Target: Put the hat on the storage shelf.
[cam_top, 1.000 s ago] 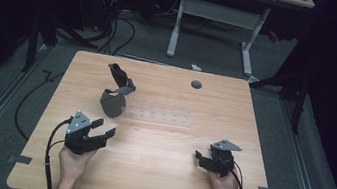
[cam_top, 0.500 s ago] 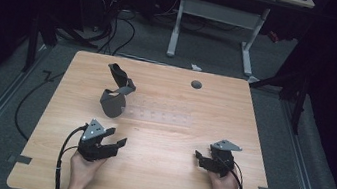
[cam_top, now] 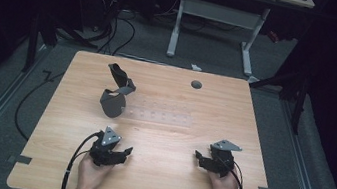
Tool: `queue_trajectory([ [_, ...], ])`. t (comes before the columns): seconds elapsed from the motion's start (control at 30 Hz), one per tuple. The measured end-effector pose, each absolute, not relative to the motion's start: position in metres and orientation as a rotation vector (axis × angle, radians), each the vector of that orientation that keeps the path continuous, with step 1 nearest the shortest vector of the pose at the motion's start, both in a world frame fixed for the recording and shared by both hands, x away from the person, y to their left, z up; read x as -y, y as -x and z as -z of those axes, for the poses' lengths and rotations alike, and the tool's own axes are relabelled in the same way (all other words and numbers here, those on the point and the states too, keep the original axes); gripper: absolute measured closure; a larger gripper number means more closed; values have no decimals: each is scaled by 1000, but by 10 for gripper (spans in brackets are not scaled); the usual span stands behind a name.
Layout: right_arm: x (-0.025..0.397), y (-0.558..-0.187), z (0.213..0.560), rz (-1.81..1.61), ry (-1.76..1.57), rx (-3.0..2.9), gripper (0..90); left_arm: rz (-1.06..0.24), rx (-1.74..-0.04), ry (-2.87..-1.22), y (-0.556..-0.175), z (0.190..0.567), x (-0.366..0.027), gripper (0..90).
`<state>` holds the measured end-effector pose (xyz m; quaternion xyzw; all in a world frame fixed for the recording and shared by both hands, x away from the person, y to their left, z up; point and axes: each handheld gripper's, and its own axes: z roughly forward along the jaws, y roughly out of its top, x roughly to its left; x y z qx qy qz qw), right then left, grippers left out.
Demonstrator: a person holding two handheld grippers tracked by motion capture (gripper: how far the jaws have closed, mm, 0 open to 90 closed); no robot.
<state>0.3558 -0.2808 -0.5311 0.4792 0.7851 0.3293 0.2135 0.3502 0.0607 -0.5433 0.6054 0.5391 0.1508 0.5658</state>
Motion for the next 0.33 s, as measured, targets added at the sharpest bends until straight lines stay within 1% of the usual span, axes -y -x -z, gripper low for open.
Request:
queue_trajectory([
  [0.1, 281, -356, 531, -914, -1330, -2179, 321, -391, -1267, -1448, -351, 546, -57, 352],
  [0.23, 281, -356, 531, -915, -1335, -2178, 321, -389, -1277, -1443, -353, 546, -58, 334],
  [0.33, 281, -356, 531, -915, -1335, -2178, 322, -382, -1278, -1447, -353, 546, -57, 291],
])
